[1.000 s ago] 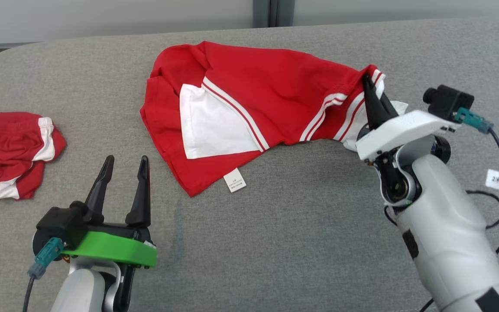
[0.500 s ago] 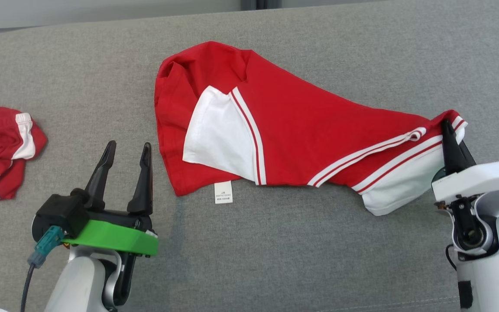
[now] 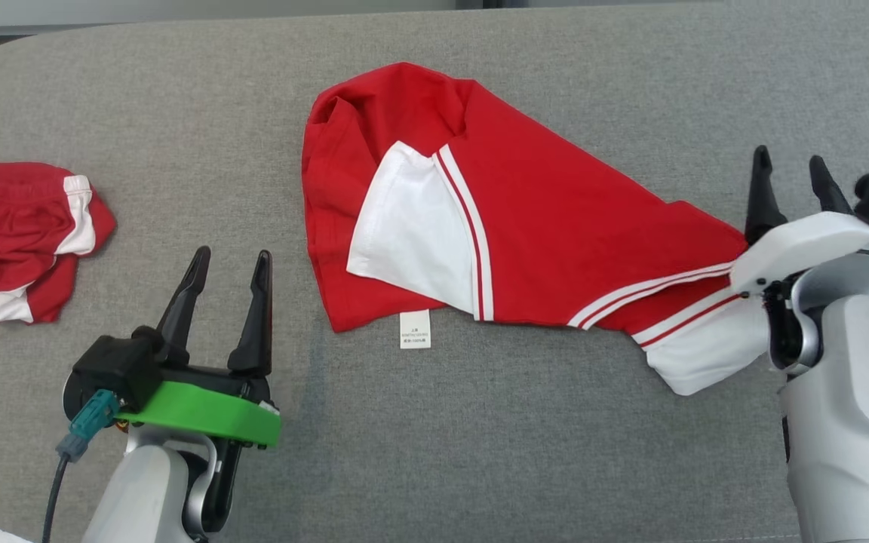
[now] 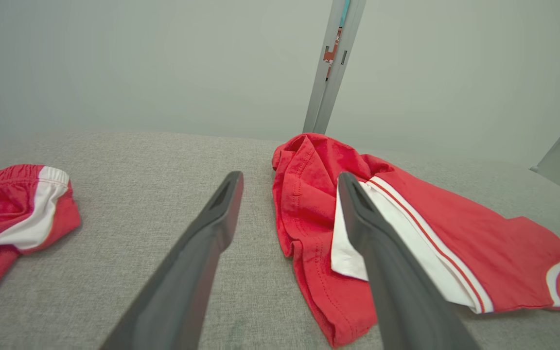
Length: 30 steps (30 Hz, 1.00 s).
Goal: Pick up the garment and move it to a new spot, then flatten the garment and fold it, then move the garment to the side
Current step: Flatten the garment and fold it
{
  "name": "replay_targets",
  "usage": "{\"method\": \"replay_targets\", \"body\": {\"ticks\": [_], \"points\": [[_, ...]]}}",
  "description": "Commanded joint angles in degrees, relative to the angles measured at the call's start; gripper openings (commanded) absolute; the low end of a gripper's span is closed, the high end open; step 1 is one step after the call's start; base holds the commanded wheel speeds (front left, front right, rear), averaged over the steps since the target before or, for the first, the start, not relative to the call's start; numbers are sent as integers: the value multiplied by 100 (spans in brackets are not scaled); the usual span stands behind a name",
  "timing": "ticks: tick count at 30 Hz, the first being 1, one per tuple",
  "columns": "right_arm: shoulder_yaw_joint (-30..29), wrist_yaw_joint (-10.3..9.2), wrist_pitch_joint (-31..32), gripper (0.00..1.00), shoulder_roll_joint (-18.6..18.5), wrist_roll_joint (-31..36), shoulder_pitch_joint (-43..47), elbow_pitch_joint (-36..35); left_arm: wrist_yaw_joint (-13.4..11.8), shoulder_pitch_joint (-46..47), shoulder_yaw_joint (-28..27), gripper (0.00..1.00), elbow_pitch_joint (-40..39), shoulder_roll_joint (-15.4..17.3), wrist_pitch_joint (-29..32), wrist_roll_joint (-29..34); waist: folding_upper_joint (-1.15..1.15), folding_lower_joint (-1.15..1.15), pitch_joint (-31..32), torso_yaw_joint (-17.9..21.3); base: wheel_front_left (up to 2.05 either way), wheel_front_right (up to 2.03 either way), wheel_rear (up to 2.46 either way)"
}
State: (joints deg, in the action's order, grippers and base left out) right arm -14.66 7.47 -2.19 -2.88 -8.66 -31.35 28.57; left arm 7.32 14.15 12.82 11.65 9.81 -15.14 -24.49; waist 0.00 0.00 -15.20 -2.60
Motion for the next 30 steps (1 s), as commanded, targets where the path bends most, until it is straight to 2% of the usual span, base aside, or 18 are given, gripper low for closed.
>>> {"method": "replay_targets", "body": {"ticks": [1, 6, 10, 16, 19, 30], "points": [[301, 3, -43, 100, 10, 141, 92, -169, 21, -83, -26, 100, 25, -20, -1, 10, 0, 0, 156, -76, 0, 0, 0], [1509, -1, 282, 100, -65, 439, 730, -960, 21, -230, -76, 100, 63, -58, -1, 29, 0, 0, 418, -101, 0, 0, 0], [2420, -1, 668, 100, -183, 371, 1380, -1624, 21, -325, -118, 100, 62, -74, -1, 45, 0, 0, 534, -81, 0, 0, 0], [3247, -1, 1072, 100, -335, 295, 1954, -2129, 21, -376, -181, 100, 27, -98, -1, 69, 0, 0, 573, -30, 0, 0, 0], [3519, -1, 1193, 100, -357, 172, 1967, -2005, 21, -362, -185, 100, 4, -105, -1, 73, 0, 0, 531, -22, 0, 0, 0], [4111, -2, 1100, 100, -542, 732, 1015, -717, 21, -55, -104, 100, -28, -59, -1, 19, 0, 0, 226, -213, 0, 0, 0]]}}
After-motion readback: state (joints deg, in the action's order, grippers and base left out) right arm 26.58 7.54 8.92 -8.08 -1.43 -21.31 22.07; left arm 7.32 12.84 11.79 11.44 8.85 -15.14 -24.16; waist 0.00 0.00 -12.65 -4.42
